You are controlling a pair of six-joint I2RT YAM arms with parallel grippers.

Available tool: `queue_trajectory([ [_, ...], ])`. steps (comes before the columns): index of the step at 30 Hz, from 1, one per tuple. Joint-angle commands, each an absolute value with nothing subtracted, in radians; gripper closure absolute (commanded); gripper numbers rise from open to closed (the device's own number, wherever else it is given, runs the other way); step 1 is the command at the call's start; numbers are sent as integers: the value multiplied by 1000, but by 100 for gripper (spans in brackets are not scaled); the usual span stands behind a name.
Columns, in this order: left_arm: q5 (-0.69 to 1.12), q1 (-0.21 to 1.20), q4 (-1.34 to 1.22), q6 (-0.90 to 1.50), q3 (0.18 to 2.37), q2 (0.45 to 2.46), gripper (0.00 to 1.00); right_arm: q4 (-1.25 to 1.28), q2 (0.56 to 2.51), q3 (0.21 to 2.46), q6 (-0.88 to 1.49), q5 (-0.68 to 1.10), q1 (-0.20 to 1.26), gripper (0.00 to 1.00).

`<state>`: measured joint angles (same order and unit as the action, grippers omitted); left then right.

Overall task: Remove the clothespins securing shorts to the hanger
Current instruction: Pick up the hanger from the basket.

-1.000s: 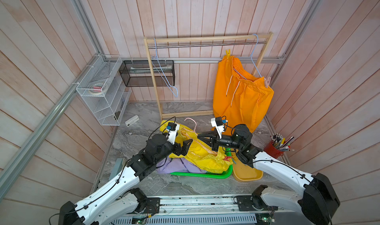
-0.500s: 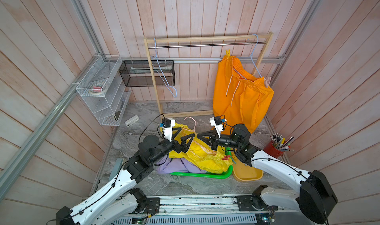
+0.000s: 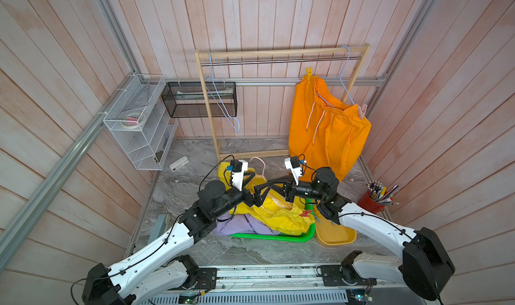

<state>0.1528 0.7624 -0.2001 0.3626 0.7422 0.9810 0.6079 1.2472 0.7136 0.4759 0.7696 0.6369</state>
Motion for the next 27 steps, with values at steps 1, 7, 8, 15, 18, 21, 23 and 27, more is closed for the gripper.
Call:
queue_trajectory([
  [1,151,766,-280,325,772,1000,4,709,1254,739,497,812,636,100],
  [7,160,766,-305,305,802,1049,26,727,1265,737,512,834,637,100],
  [8,157,767,-310,303,802,1053,30,731,1266,735,513,837,637,100],
  [15,137,766,-321,290,799,1062,72,737,1261,727,514,837,636,100],
  [18,126,767,-318,287,798,1059,88,739,1264,728,516,838,636,100],
  [21,115,767,-317,280,796,1054,100,740,1266,728,523,839,636,98],
  [23,111,767,-304,255,796,1049,100,744,1262,727,532,837,636,86],
  [27,117,767,-287,193,784,1024,100,723,1223,731,531,836,634,70],
])
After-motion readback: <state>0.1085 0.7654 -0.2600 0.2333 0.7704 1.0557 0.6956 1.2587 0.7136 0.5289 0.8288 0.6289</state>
